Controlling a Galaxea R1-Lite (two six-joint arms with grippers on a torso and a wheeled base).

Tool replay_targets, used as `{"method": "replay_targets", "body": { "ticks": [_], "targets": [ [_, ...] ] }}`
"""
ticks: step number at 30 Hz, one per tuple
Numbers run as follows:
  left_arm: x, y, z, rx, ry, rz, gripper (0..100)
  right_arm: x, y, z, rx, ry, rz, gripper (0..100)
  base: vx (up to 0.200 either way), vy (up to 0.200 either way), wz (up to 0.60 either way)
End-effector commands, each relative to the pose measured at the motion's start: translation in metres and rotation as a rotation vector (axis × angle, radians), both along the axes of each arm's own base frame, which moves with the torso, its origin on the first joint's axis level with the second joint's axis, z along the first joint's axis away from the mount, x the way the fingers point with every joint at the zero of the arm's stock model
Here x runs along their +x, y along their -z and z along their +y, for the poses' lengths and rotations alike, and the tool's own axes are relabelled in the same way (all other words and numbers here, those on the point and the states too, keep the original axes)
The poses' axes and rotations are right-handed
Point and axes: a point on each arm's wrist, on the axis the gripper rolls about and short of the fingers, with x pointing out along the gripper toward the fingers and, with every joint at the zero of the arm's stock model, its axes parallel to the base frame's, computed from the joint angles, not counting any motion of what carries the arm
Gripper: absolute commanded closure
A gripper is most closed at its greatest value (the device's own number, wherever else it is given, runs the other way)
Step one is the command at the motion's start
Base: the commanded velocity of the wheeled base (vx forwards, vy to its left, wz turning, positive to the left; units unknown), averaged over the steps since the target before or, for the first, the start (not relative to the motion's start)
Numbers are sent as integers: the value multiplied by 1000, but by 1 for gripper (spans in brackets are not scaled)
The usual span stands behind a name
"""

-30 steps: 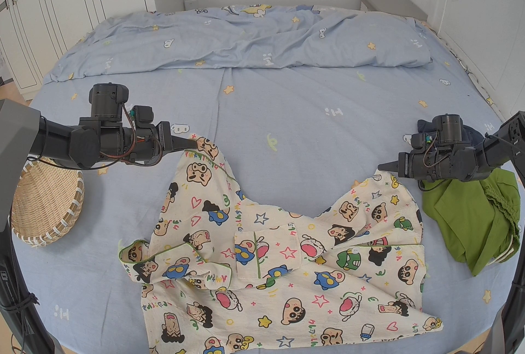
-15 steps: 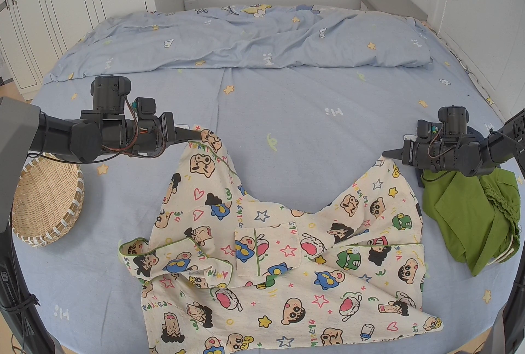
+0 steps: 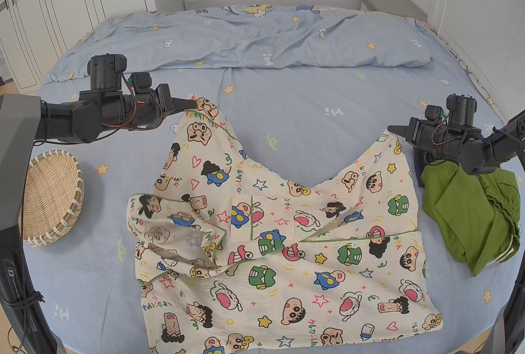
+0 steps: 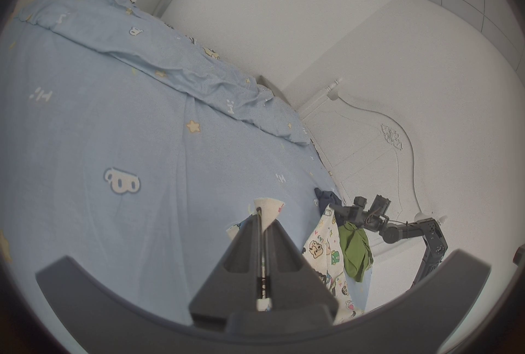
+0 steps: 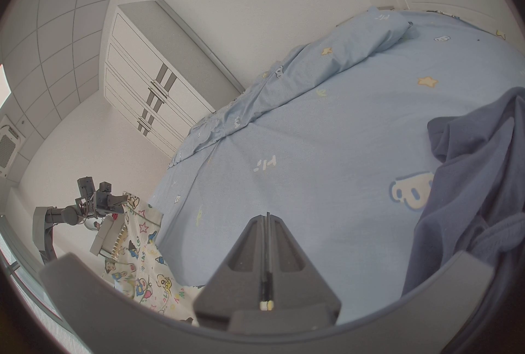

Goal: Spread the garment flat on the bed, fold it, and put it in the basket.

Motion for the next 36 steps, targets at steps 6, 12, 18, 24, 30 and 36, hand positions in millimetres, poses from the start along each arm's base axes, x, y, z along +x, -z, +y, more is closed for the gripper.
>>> {"method": "replay_targets", "body": {
  "ticks": [6, 12, 18, 24, 30, 36],
  "targets": [
    [29, 8, 12, -16, -38, -12, 100, -3, 5, -7, 2, 22, -4, 100, 0, 0, 0],
    [37, 4, 14, -17, -44, -19, 100, -3, 5, -15, 10, 41, -14, 100, 0, 0, 0],
    [39, 0, 17, -17, -50, -26, 100, -3, 4, -21, 7, 62, -17, 100, 0, 0, 0],
    [46, 6, 20, -17, -57, -29, 100, -2, 3, -28, 18, 86, -34, 100, 0, 0, 0],
    [51, 8, 23, -17, -64, -30, 100, -1, 2, -30, 34, 93, -36, 100, 0, 0, 0],
    [60, 23, 24, -10, -84, -8, 100, 1, 2, -31, 33, 98, -39, 100, 0, 0, 0]
  ]
}}
